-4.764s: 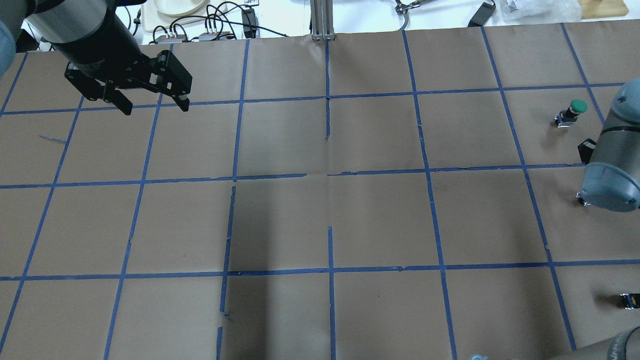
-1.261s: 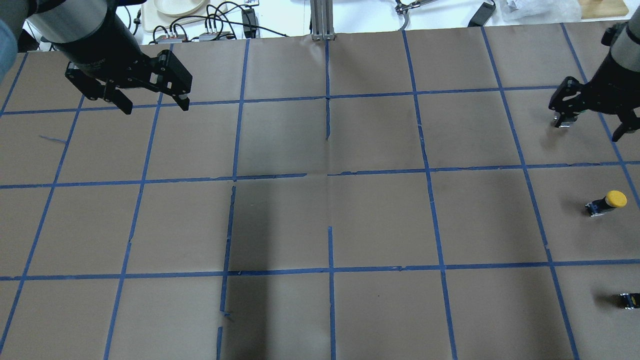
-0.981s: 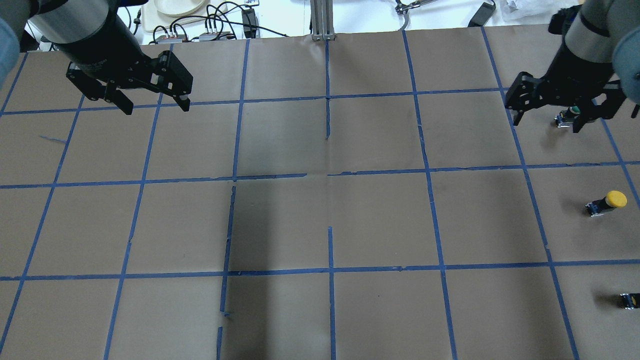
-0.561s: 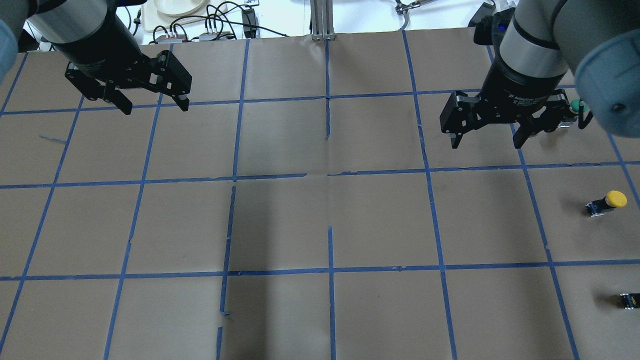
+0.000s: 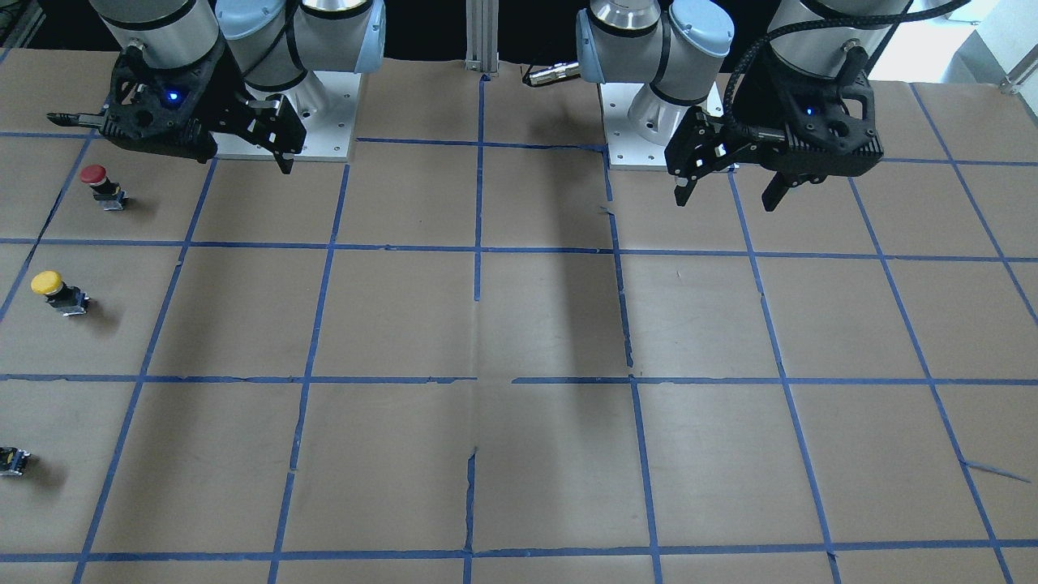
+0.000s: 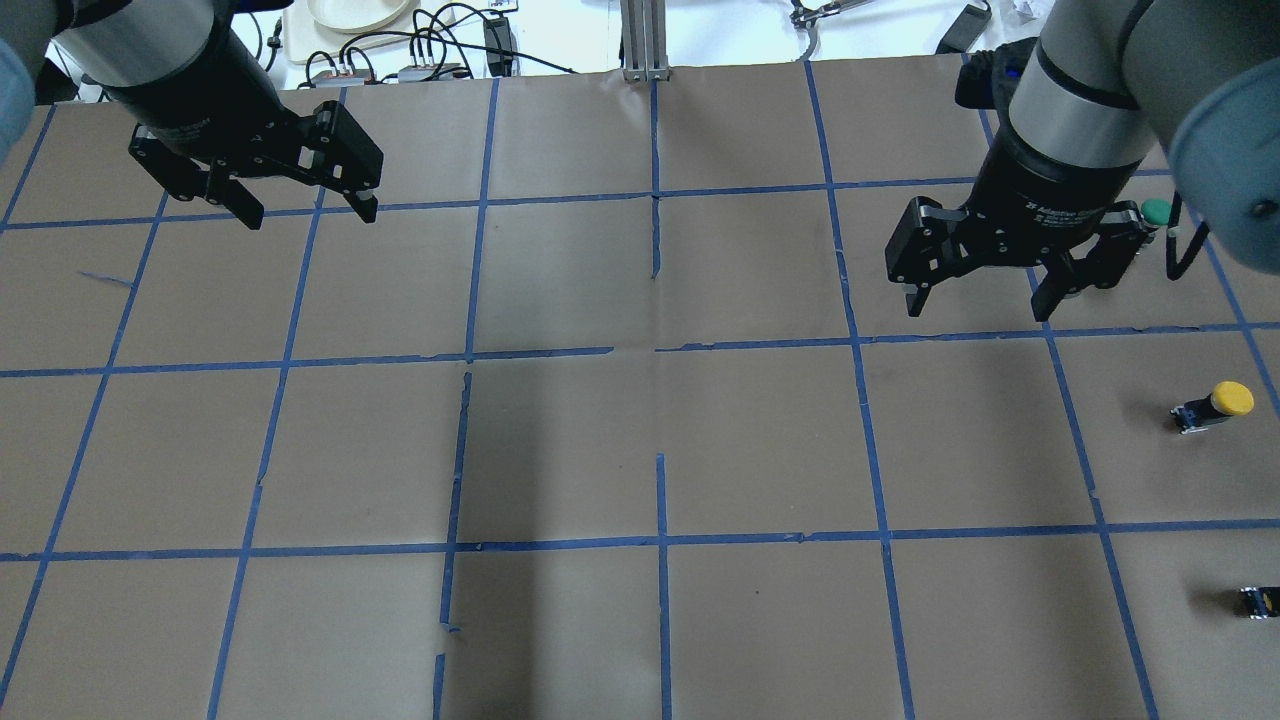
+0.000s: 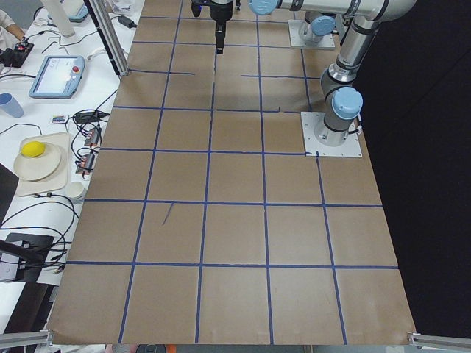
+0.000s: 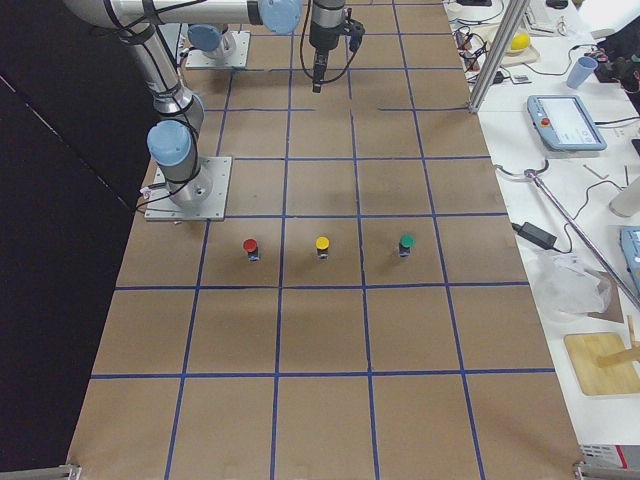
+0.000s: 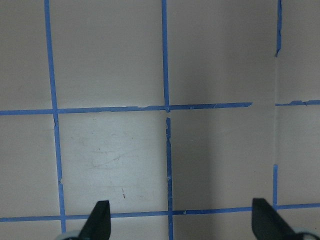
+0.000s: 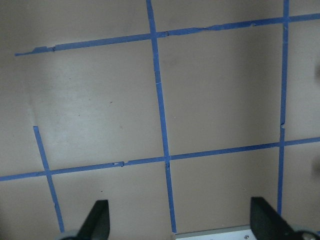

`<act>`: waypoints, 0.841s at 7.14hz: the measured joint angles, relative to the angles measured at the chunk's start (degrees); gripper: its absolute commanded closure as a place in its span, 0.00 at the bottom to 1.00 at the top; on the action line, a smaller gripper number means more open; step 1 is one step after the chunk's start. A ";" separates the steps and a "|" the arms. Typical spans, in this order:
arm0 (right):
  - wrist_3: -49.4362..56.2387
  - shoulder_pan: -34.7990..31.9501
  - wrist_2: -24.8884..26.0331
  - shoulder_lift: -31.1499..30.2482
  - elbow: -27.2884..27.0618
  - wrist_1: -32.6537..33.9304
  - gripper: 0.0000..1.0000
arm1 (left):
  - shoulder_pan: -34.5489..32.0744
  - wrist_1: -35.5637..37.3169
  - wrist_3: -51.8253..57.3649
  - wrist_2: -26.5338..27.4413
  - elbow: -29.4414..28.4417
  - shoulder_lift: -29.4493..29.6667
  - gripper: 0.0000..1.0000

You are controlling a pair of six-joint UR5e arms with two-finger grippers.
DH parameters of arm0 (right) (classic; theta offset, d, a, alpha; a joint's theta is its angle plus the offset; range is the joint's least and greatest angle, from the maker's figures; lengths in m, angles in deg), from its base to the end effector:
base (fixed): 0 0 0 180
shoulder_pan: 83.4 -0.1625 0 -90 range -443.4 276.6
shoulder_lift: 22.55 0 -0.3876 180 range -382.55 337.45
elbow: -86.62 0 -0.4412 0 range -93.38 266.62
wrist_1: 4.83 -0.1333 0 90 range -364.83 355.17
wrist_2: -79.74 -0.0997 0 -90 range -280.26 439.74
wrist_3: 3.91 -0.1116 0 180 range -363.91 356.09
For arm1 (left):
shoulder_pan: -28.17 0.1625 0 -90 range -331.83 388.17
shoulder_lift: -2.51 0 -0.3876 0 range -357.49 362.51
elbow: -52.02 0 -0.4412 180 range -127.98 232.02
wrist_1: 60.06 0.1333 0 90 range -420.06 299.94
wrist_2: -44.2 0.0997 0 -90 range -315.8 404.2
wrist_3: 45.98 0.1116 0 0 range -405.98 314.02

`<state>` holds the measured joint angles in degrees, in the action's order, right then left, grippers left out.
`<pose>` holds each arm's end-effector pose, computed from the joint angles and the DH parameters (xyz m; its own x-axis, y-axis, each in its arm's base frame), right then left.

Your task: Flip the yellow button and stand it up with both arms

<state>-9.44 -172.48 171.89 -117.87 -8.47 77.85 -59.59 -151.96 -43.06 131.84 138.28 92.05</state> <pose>0.1212 -0.4924 0.4272 -0.9931 0.1070 0.0490 0.1122 0.9865 0.1193 -0.1166 -0.5460 0.4750 -0.9991 0.0135 0.0390 0.0119 0.9990 -0.0422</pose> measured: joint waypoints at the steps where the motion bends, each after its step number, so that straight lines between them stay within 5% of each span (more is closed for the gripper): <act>1: 0.11 0.33 1.24 -0.05 0.00 -0.59 0.00 | -0.13 -0.08 -0.05 0.08 -0.05 0.06 0.00; 6: 0.23 0.42 -0.73 0.03 0.49 -0.49 0.00 | 0.04 -4.10 0.26 0.82 -0.12 -0.46 0.00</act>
<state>-9.21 -172.06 171.16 -117.84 -7.98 77.36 -59.55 -156.05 -42.80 132.66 138.16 91.59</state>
